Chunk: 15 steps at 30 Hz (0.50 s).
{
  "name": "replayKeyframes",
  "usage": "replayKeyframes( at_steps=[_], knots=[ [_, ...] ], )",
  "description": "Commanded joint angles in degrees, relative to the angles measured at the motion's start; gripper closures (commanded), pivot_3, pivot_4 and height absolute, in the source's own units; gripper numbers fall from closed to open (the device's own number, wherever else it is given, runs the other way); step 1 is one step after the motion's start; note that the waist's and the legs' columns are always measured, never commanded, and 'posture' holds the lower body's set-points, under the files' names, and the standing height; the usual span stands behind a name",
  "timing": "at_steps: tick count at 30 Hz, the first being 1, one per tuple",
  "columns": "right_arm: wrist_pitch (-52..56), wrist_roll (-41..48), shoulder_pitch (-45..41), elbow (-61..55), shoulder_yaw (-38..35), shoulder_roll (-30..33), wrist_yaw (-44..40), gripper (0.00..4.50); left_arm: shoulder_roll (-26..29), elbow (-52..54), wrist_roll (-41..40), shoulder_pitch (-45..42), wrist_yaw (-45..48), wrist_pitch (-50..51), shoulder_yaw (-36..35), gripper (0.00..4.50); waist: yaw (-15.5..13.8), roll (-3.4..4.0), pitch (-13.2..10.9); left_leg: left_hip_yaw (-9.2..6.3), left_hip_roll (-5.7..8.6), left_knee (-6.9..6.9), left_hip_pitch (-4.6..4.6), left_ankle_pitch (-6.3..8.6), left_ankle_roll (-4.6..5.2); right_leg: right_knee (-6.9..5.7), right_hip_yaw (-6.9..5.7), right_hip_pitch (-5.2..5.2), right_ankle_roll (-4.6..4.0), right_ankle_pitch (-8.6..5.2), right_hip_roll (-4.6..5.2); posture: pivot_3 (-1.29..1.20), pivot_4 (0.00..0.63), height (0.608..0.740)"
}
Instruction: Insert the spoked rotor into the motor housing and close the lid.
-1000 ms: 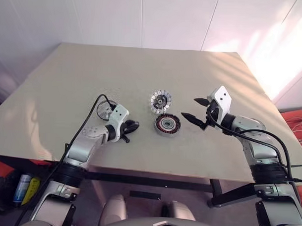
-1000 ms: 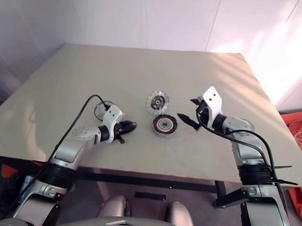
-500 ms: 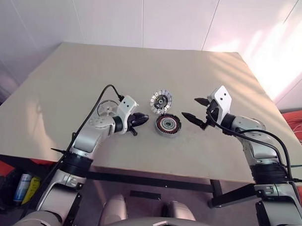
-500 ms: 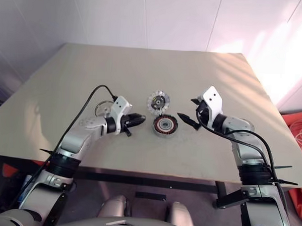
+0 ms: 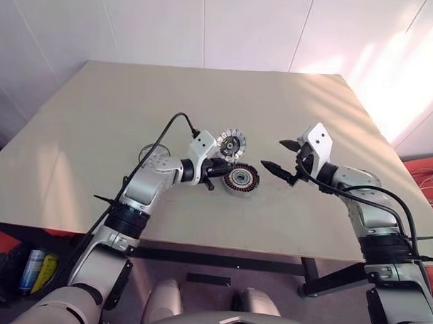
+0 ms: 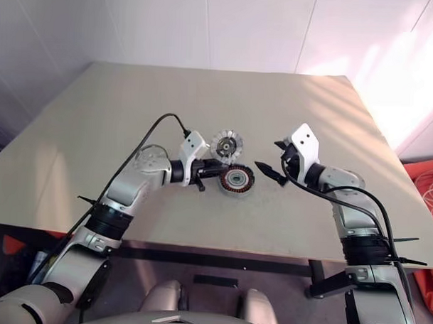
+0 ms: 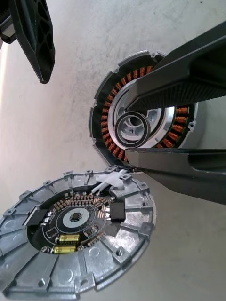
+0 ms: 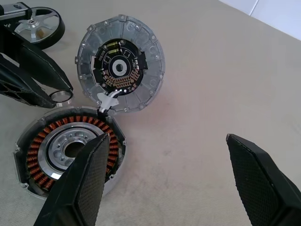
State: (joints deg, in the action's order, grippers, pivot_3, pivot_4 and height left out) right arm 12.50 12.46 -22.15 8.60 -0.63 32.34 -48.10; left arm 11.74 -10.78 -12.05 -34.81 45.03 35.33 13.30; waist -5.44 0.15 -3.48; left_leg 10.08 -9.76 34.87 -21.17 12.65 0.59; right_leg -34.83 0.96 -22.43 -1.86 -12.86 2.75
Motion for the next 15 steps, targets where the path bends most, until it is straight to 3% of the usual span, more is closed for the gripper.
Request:
replayKeyframes(
  at_steps=[1, 15],
  knots=[
    [-1.2, 0.5, -0.9, -1.0, -1.2, 0.0, 0.5, 0.00, -0.6, -0.9, -0.9, -2.8, 1.1, 0.6, -0.1, 3.66, 0.0, 0.00, 0.0, 0.00, 0.00, 0.00, 0.00, 0.00, 0.00, 0.00, 0.00, 0.00, 0.00, 0.00, 0.00, 0.00, 0.000, 0.740],
    [-1.6, 0.5, -0.6, -1.4, -1.3, -0.3, 1.4, 0.00, -4.6, -10.8, 0.8, -7.6, 3.7, -2.5, 2.6, 3.66, -0.1, -0.01, 0.0, 0.00, 0.01, 0.00, 0.00, 0.00, 0.03, 0.00, 0.00, 0.01, 0.00, 0.00, 0.01, 0.00, 0.000, 0.740]
  ],
)
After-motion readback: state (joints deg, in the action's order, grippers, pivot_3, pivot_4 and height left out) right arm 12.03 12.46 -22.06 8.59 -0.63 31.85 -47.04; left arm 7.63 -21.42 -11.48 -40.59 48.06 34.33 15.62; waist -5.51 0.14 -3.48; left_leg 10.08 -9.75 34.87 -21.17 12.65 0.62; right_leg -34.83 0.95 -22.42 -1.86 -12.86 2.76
